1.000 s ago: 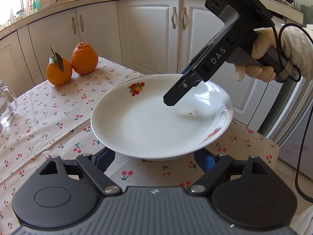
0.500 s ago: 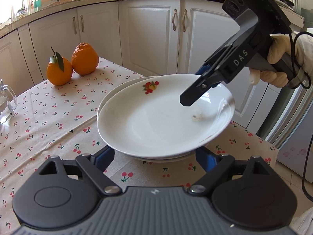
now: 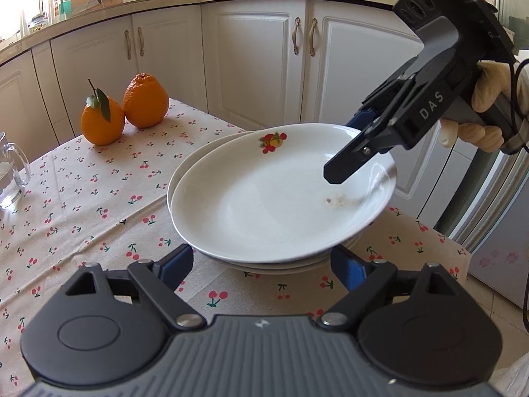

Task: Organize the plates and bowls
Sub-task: 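Lower the held plate onto the plate stack with the right tool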

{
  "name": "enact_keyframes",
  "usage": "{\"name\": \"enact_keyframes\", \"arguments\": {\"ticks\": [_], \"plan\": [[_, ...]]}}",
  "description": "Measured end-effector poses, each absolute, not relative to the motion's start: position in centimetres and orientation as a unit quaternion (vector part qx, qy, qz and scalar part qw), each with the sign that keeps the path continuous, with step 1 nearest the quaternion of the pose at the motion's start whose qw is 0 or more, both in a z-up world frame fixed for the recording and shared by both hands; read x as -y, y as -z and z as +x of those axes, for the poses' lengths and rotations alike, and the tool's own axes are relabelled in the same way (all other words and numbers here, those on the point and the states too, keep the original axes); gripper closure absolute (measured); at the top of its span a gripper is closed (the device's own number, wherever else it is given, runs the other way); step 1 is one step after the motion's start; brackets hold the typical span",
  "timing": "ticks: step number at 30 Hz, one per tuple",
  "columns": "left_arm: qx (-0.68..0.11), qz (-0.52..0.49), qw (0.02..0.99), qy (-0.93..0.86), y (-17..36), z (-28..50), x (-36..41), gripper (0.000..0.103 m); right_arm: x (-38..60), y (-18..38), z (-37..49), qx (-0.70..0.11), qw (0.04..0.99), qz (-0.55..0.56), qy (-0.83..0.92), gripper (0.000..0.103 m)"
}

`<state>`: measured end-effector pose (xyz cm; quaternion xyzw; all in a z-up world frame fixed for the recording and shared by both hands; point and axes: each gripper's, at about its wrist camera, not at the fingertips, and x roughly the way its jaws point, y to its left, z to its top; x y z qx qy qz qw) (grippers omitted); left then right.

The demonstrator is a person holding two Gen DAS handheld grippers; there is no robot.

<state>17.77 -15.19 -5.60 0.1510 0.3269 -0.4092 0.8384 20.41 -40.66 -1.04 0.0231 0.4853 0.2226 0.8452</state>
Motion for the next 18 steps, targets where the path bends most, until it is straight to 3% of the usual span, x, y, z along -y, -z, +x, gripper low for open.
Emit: {"name": "enact_keyframes", "arguments": {"ticks": [18], "plan": [[-0.322,0.152,0.837,0.414,5.8,17.5,15.7,0.012,39.5,0.9,19.5,-0.494,0.848,0.01,-0.19,0.018]]}}
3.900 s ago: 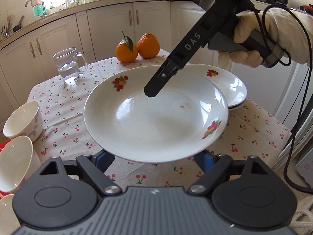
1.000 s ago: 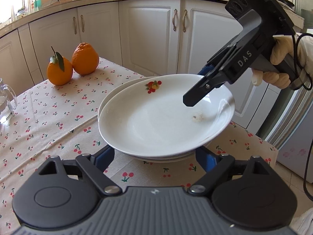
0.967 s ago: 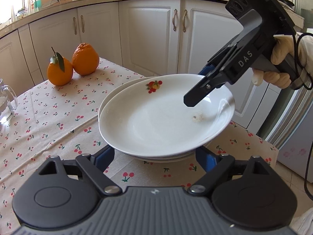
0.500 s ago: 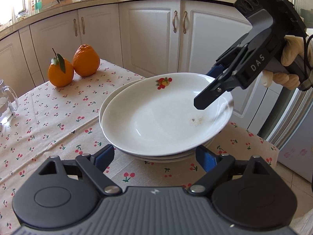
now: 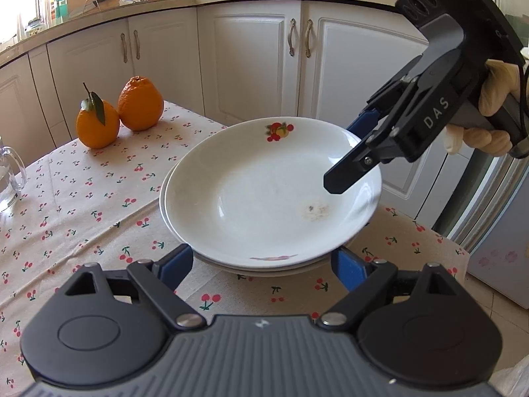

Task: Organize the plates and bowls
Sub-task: 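Lower the held plate onto the plate stack with the right tool, then open the right tool and withdraw it from the three stacked plates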

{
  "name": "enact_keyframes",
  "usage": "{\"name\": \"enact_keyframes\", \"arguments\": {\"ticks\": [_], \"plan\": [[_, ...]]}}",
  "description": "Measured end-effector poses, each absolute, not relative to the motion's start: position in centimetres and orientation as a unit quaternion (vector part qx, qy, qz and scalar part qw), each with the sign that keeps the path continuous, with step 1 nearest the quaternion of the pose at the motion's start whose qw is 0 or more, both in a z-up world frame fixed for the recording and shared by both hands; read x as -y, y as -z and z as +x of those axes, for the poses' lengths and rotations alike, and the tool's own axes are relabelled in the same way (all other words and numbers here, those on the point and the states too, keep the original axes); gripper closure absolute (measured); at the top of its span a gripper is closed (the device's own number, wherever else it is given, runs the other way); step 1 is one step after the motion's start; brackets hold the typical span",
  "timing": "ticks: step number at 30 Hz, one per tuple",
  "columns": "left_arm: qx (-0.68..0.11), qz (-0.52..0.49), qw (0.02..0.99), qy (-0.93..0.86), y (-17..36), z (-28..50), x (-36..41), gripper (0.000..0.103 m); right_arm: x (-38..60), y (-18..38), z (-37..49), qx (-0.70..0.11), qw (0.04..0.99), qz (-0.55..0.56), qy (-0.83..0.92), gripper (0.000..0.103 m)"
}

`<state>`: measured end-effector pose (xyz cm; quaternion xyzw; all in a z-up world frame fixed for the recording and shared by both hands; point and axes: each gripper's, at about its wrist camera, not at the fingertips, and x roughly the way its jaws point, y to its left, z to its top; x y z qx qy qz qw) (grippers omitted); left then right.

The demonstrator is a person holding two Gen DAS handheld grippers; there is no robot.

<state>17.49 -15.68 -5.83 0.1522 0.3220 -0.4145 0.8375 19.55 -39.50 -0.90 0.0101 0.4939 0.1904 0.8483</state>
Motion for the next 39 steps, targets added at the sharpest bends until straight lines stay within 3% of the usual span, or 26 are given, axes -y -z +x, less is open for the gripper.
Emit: {"name": "enact_keyframes", "arguments": {"ticks": [28,32,35,39], "plan": [[-0.306,0.163,0.848,0.401,5.2,16.8,15.0,0.013,39.3,1.0,18.2,-0.503,0.848,0.014,-0.169,0.017],[-0.294,0.16,0.856,0.394,4.6,16.0,14.1,0.009,38.9,-0.1,17.1,-0.48,0.86,0.019,-0.172,0.012],[-0.287,0.157,0.859,0.394,4.1,15.3,13.6,0.009,37.9,-1.3,15.8,-0.454,0.875,0.013,-0.169,0.001],[-0.279,0.157,0.864,0.388,3.5,14.4,12.9,0.009,36.2,-2.5,14.2,-0.426,0.889,-0.002,-0.169,0.0]]}}
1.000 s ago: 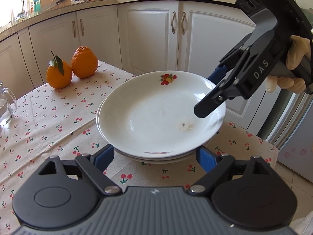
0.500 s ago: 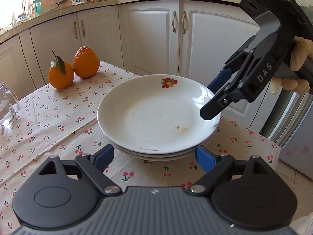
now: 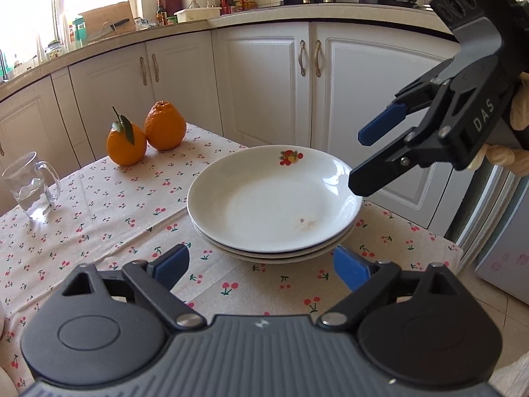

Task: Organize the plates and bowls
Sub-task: 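Open the right tool and withdraw it from the three stacked plates, then move the left tool to the white pink-flowered bowl by the red box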

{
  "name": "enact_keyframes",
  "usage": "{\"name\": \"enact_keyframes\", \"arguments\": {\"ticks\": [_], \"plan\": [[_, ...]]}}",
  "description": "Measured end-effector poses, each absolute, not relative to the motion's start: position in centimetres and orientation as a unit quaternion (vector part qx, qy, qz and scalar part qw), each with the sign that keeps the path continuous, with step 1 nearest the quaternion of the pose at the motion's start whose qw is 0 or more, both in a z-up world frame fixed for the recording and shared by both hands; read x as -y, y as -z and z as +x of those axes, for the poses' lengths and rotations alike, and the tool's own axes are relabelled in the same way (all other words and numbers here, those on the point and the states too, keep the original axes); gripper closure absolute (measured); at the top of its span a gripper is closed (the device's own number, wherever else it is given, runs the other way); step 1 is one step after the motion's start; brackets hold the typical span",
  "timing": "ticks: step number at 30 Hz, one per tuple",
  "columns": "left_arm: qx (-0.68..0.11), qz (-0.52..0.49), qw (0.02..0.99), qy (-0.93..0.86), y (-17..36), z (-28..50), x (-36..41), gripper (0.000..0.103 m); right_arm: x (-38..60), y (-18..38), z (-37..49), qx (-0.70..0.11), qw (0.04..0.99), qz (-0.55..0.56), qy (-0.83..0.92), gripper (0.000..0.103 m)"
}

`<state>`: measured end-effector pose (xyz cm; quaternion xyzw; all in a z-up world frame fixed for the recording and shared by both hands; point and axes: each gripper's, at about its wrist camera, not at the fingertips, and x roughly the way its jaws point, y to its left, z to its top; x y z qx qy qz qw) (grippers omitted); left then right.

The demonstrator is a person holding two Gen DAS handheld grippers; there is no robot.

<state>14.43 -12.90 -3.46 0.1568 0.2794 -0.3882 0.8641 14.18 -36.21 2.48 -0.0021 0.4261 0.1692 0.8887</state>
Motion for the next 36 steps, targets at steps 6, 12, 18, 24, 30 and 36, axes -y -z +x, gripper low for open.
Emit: {"name": "enact_keyframes", "arguments": {"ticks": [6,12,18,24,30,36], "plan": [[-0.264,0.158,0.875,0.374,2.3,12.7,10.8,0.008,33.4,-3.4,12.0,-0.386,0.909,-0.028,-0.154,0.0],[-0.257,0.151,0.888,0.35,1.4,10.5,7.5,0.006,29.9,-2.9,10.2,-0.354,0.926,-0.054,-0.122,0.0],[-0.252,0.154,0.904,0.308,0.7,8.7,2.8,0.006,25.8,-1.7,9.0,-0.349,0.925,-0.057,-0.136,0.0],[-0.261,0.164,0.917,0.254,0.6,7.8,-2.8,0.006,21.4,-1.2,8.7,-0.345,0.917,-0.079,-0.184,0.0],[-0.282,0.155,0.927,0.195,0.9,7.7,-8.7,0.006,17.0,-1.4,8.8,-0.335,0.901,-0.092,-0.261,0.0],[-0.306,0.137,0.931,0.144,1.6,8.5,-13.7,0.006,12.2,-1.1,9.4,-0.33,0.877,-0.14,-0.321,0.0]]}}
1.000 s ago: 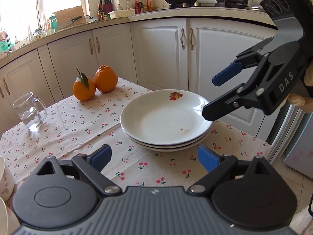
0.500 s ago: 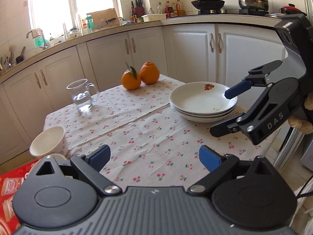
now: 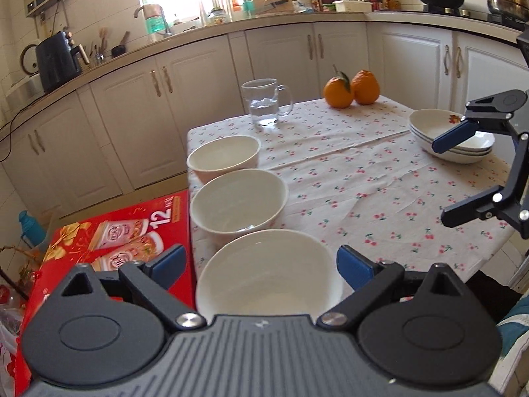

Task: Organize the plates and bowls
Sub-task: 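Move the left tool to the white pink-flowered bowl by the red box, then close the left tool on the bowl rim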

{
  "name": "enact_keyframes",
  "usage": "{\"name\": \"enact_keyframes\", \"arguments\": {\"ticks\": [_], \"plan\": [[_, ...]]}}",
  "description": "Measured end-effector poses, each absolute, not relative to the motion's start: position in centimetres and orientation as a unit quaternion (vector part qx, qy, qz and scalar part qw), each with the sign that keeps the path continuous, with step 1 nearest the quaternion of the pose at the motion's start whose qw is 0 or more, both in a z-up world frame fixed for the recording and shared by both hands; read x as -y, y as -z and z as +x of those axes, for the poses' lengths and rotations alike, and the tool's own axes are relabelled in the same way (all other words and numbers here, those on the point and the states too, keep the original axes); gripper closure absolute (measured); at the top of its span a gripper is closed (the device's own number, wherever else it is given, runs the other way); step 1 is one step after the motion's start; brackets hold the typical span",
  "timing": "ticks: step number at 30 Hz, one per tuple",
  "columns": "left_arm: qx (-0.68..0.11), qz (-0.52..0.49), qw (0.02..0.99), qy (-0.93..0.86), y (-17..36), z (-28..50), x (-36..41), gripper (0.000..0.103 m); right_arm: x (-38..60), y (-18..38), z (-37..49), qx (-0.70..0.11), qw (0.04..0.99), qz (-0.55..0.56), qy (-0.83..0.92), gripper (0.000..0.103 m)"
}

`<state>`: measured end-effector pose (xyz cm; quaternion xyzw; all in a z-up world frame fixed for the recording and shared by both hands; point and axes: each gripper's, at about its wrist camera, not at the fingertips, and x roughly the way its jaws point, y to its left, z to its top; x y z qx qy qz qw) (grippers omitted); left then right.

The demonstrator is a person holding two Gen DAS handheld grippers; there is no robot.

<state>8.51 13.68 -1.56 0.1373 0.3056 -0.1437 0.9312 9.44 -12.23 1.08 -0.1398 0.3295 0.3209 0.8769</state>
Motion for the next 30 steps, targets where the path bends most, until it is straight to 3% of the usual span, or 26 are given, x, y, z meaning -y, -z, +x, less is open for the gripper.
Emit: {"name": "enact_keyframes", "arguments": {"ticks": [12,22,30], "plan": [[-0.37,0.084,0.911,0.158,2.9,11.1,-17.6,0.009,4.4,1.0,10.8,-0.336,0.826,-0.193,-0.409,0.0],[-0.406,0.073,0.892,0.186,3.5,12.2,-17.7,0.029,1.4,2.0,11.0,-0.343,0.798,-0.186,-0.459,0.001],[-0.418,0.065,0.884,0.198,3.6,13.0,-17.7,0.038,0.2,2.4,11.0,-0.344,0.785,-0.203,-0.473,0.017]]}}
